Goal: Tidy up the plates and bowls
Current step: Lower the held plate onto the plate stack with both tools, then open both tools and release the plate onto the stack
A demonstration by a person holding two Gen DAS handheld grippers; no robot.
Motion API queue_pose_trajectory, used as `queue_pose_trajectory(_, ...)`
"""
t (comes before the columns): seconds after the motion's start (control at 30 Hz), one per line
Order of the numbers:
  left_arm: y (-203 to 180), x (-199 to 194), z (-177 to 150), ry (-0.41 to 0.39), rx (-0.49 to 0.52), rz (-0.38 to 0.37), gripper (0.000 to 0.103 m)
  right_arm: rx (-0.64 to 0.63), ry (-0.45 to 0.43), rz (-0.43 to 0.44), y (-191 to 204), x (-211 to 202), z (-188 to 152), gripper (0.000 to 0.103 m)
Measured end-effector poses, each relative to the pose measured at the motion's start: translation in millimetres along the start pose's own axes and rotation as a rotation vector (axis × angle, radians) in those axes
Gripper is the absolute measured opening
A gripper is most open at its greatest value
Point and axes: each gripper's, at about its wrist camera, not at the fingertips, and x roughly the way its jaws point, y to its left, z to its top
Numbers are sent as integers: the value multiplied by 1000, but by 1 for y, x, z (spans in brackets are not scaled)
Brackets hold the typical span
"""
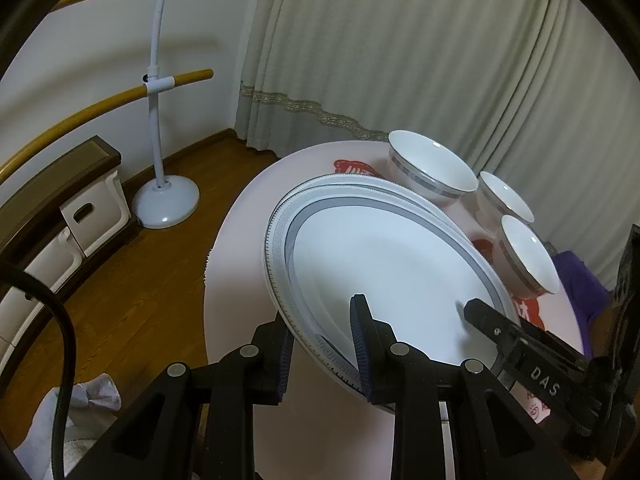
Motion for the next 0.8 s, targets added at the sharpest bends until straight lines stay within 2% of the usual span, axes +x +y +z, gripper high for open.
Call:
queue_pose_trajectory(0.13,0,-1,-1,2,-1,3,25,7,-7,-1,3,-4,-6,56)
queue_pose_trajectory(0.23,0,-1,-2,2,0,5,25,45,-10,15,0,-6,-9,59)
queue_pose_trajectory(0.5,-4,2,-1,-6,17,27,25,174,16,145,-18,0,-13,59)
queue_pose_trajectory(0.8,-10,9,1,-26,59,76,25,172,23,160,-18,10,-13,56)
